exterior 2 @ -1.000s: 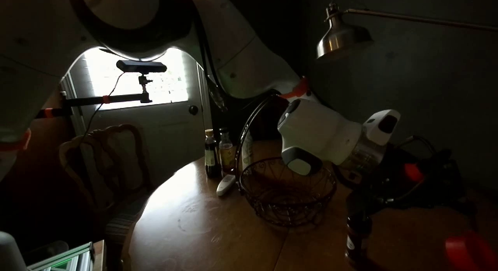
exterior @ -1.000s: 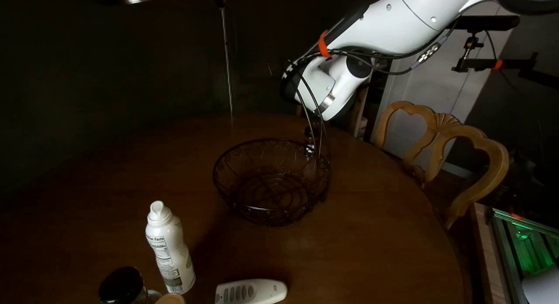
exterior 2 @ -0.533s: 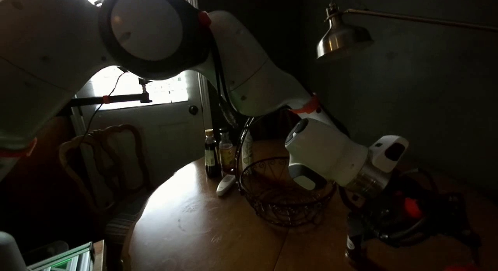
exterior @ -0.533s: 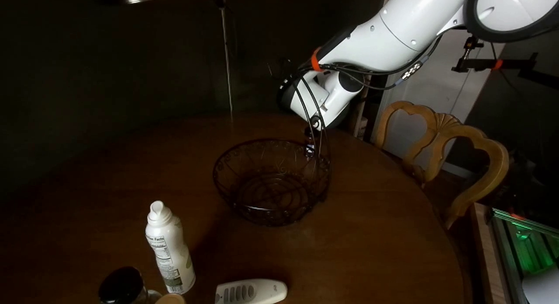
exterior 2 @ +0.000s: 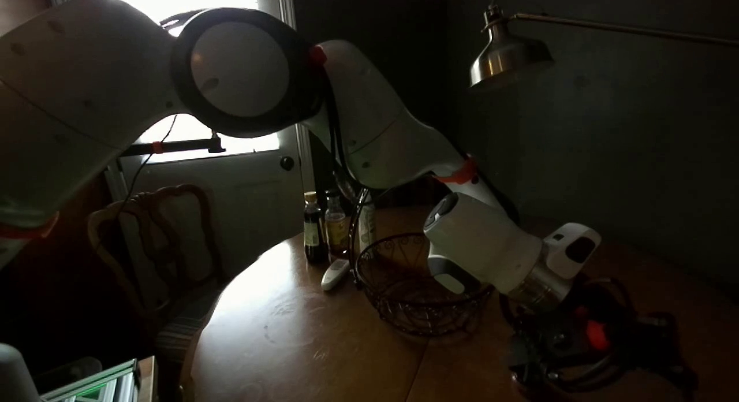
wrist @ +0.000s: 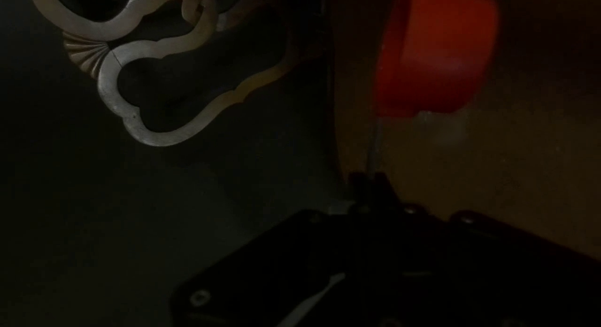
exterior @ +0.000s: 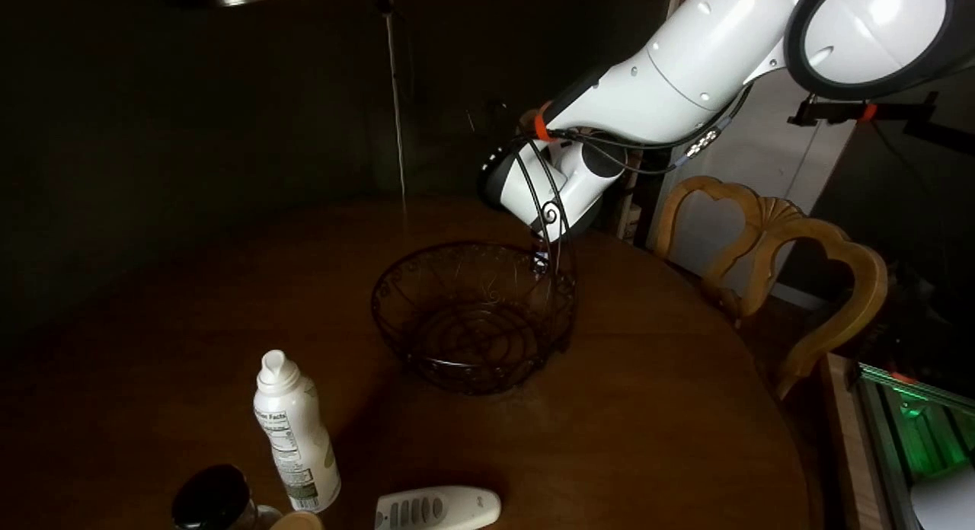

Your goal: Unhook the measuring cup from where it is hanging

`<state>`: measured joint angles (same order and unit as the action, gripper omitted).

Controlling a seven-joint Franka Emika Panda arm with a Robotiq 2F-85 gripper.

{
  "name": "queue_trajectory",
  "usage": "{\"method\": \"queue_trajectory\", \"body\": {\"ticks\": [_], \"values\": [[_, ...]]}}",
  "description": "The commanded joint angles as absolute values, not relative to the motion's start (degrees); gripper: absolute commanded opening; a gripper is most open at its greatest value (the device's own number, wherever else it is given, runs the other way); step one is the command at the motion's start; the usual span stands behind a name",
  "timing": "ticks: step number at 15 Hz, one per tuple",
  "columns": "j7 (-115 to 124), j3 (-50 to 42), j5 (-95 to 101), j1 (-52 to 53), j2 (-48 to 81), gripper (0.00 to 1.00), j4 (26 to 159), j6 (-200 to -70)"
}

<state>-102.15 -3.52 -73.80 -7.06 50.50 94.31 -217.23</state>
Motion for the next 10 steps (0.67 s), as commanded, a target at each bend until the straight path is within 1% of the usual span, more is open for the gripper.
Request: {"method": "queue_trajectory", "body": {"ticks": [1,5,6,7,9,10], "values": [[-103.49,-3.32,-76.33,-6.72,52.18,0.01,92.46,-217.18],[-103.33,-3.18,-76.25,-6.46,52.6,0.01,92.6,-217.24],[-103.11,-3.23,-75.87,-6.34,52.79,0.06,92.58,-217.44],[-103.05,-3.24,-75.81,-6.3,52.89,0.07,92.52,-217.47],[-103.01,-3.27,-75.78,-6.17,53.04,0.0,92.48,-217.54],[-103.0,-3.28,-75.77,-6.13,53.08,0.01,92.47,-217.56]]}}
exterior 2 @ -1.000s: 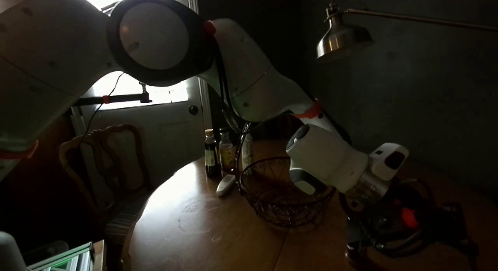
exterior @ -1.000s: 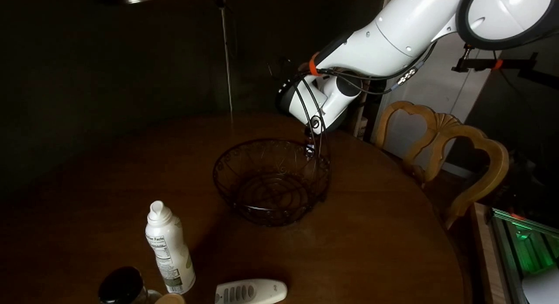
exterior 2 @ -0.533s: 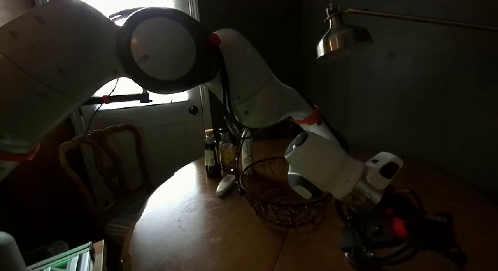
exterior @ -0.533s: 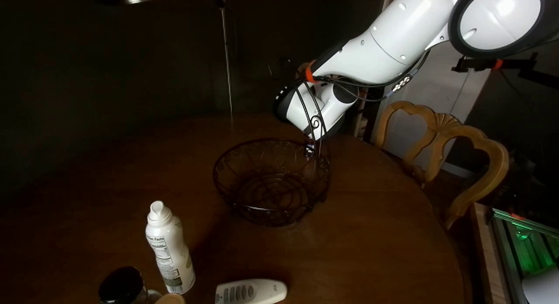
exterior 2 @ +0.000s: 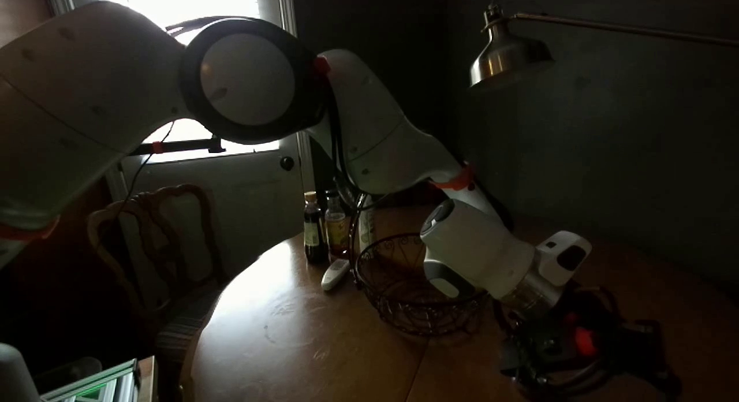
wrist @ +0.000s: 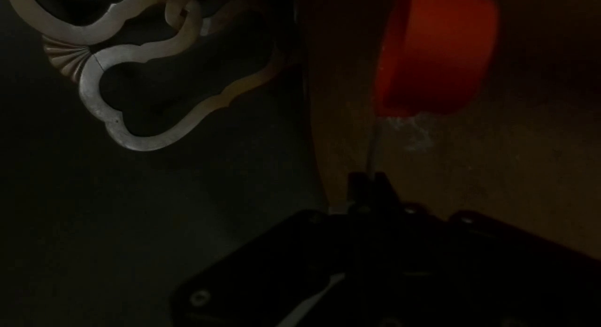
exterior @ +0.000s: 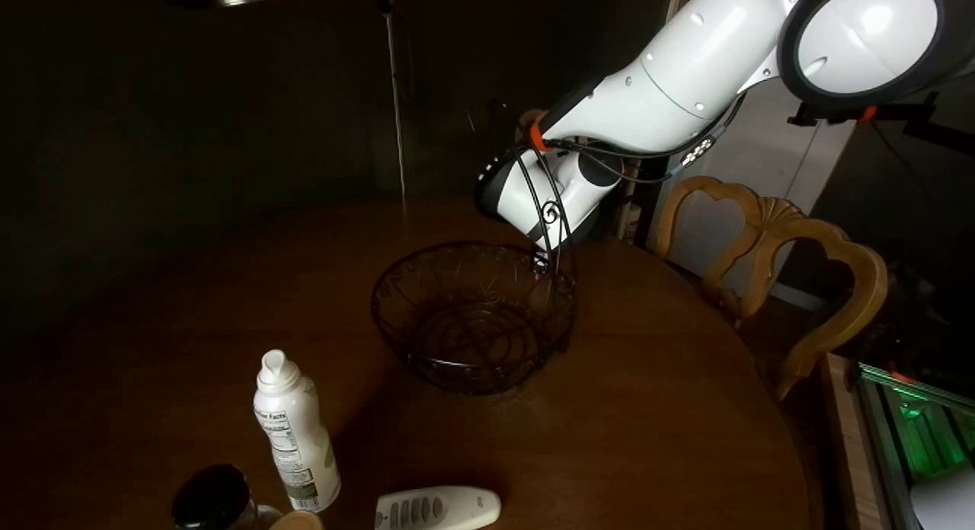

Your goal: Unhook the measuring cup from where it is hanging

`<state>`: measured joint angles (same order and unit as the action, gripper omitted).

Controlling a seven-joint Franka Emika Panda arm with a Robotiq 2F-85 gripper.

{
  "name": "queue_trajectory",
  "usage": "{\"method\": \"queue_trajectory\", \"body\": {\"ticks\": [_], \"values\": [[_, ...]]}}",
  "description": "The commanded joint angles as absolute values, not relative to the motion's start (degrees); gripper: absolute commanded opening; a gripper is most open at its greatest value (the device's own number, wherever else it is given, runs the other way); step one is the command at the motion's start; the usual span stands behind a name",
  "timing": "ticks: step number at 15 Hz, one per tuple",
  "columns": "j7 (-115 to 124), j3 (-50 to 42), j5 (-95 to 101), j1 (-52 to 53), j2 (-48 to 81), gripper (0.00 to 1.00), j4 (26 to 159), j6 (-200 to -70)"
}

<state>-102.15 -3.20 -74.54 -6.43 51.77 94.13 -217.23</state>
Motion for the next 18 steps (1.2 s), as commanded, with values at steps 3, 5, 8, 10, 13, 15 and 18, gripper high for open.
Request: {"method": "queue_trajectory", "body": {"ticks": [3,5,8,10,13,15,18], "values": [[-102.9,-3.33,-75.53,-6.0,53.34,0.13,92.3,-217.65],[-102.94,-3.34,-75.58,-5.96,53.4,0.34,92.19,-217.64],[-102.91,-3.39,-75.53,-5.94,53.4,0.44,92.14,-217.65],[-102.9,-3.4,-75.52,-5.94,53.4,0.43,92.05,-217.66],[-103.81,-3.29,-76.29,-5.87,52.34,0.69,92.28,-217.37],[-107.77,-3.26,-78.58,-5.85,49.84,0.72,93.81,-216.21],[-117.61,-3.09,-84.42,-6.58,44.78,0.92,96.08,-214.89]]}}
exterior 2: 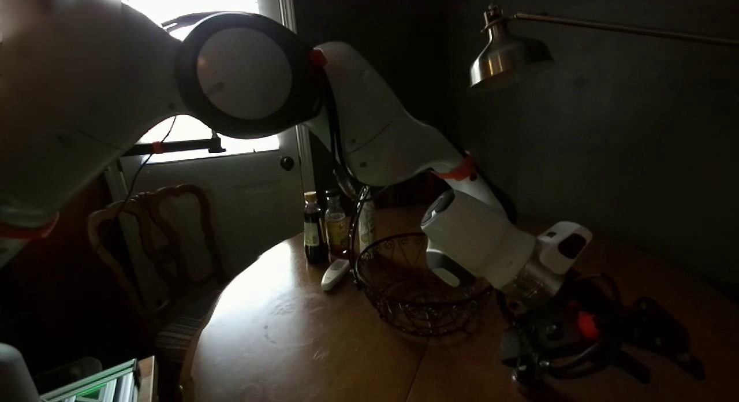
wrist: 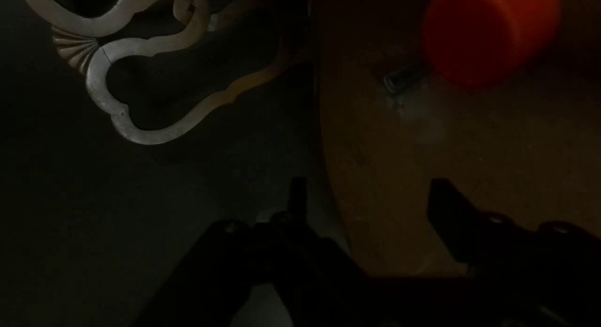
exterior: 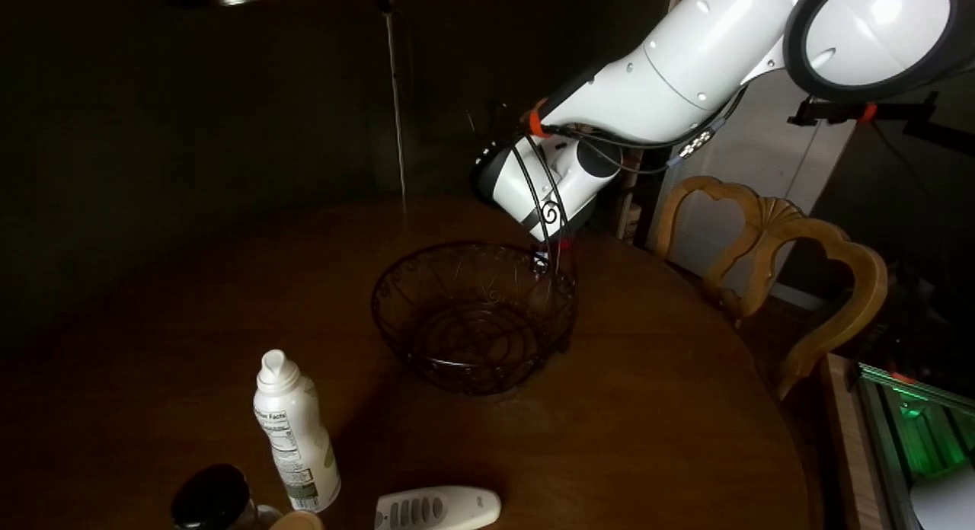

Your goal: Unhook the measuring cup from where it is hanging

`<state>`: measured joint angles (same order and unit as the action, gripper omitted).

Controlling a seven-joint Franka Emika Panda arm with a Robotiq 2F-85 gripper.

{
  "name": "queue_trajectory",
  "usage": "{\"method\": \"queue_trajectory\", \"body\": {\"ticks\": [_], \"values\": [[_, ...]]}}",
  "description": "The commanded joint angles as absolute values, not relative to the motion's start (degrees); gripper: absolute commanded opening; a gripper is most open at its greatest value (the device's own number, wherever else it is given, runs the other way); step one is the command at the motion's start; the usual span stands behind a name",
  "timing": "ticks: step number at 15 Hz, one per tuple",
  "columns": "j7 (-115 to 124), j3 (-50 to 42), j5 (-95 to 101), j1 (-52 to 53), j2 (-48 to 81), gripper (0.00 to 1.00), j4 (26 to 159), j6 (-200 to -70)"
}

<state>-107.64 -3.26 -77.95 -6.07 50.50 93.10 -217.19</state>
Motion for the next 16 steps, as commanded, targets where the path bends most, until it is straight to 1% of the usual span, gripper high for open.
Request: {"method": "queue_trajectory", "body": {"ticks": [1,6,9,12,16], "values": [[-121.29,-2.81,-86.51,-7.11,43.02,0.99,96.69,-214.42],[-138.59,-0.89,-96.7,-10.53,33.91,1.0,101.22,-211.09],[-146.69,3.71,-104.42,-15.34,27.18,1.0,106.33,-205.78],[-154.19,12.11,-111.84,-22.93,23.32,1.0,110.71,-204.29],[-162.8,29.09,-120.3,-37.27,22.85,1.0,113.01,-203.91]]}}
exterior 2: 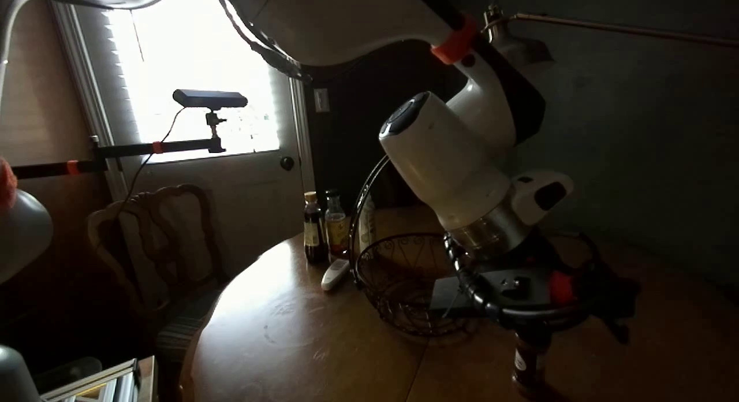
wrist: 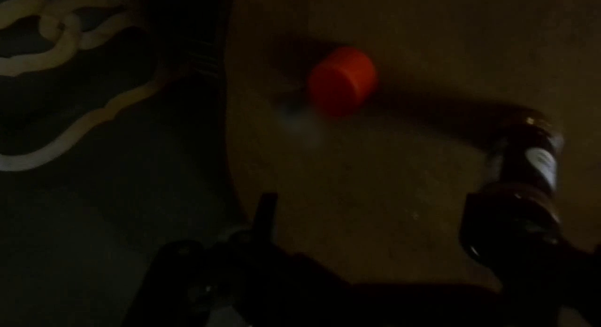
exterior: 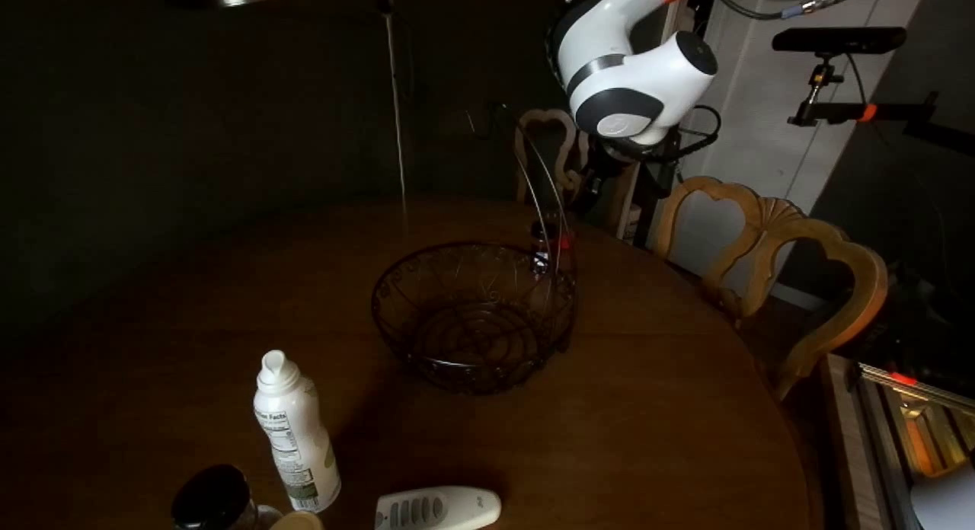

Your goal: Unhook the measuring cup from where it is hanging

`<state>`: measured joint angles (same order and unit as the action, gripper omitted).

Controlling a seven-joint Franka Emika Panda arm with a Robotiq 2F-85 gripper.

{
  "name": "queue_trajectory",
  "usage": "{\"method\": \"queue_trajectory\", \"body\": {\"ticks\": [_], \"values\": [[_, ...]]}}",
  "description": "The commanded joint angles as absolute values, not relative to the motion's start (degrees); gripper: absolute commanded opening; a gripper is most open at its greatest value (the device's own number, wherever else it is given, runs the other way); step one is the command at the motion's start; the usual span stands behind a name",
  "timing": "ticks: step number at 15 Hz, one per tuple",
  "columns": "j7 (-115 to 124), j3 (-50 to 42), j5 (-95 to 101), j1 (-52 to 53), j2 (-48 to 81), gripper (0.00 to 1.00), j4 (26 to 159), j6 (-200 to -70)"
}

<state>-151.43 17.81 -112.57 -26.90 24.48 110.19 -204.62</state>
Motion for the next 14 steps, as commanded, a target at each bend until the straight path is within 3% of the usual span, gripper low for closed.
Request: {"method": "queue_trajectory", "body": {"ticks": [1,2,8,9,14], "values": [[-165.82,33.57,-122.24,-40.83,24.02,1.0,112.74,-204.7],[-156.97,38.07,-114.74,-42.84,25.32,1.0,116.43,-204.95],[-157.52,63.77,-108.35,-61.97,37.55,1.0,119.58,-213.04],[-155.46,56.43,-111.21,-55.84,32.17,1.0,118.47,-209.8],[-155.41,62.32,-108.91,-60.72,36.29,1.0,119.31,-211.7]]}}
